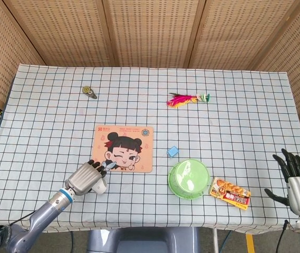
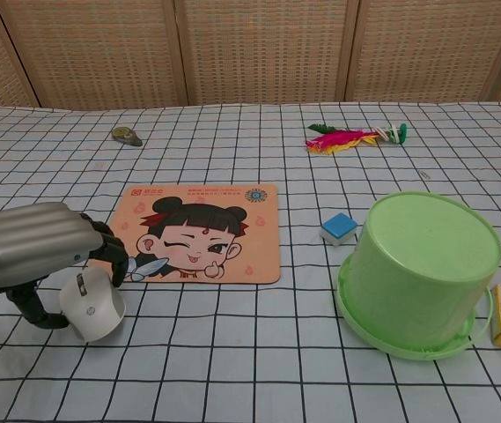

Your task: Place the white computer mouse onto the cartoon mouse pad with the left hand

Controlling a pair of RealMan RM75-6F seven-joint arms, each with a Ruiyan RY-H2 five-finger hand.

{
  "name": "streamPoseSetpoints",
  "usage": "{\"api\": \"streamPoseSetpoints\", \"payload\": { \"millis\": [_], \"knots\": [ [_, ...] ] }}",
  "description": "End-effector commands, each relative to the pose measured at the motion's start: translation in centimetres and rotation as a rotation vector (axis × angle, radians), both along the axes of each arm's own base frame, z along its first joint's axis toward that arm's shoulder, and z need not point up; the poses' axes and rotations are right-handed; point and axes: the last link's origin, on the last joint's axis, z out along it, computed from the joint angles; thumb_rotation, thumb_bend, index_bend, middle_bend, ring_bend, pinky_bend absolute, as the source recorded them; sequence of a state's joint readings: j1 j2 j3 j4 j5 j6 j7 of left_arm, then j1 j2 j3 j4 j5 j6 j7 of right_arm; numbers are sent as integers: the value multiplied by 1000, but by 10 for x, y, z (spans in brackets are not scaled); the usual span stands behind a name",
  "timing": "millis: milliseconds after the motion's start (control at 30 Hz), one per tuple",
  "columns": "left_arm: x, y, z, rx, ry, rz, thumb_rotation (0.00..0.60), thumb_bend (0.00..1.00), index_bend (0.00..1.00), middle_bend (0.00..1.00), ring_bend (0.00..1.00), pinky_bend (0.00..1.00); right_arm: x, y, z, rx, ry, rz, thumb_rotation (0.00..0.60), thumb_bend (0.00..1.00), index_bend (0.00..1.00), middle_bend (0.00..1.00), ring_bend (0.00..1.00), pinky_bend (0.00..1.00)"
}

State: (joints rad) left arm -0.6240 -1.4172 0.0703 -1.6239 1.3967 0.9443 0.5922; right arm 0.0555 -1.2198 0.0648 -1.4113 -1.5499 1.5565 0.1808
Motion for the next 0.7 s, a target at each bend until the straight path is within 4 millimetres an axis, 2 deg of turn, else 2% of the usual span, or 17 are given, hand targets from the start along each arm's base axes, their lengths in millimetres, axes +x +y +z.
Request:
{"api": "streamPoseSetpoints", "payload": {
  "millis": [33,233,300,533,700],
  "knots": [
    [0,10,5,7,13,-54,600,358,545,306,237,284,-2,-1,0,-1,1,-7,600,75,145,0,0,0],
    [7,44,11,7,47,-186,600,357,551,306,237,284,-5,-3,4,-19,2,-20,600,75,145,0,0,0],
    [12,62,11,14,59,-249,600,357,553,306,237,284,-5,-4,7,-29,3,-25,600,75,145,0,0,0],
    [30,99,2,-6,53,-379,600,357,555,307,237,284,-7,-4,14,-61,4,-33,600,76,145,0,0,0],
    [43,118,-7,-21,68,-483,600,358,554,306,237,283,-12,-6,18,-78,3,-53,600,75,145,0,0,0]
  ]
}}
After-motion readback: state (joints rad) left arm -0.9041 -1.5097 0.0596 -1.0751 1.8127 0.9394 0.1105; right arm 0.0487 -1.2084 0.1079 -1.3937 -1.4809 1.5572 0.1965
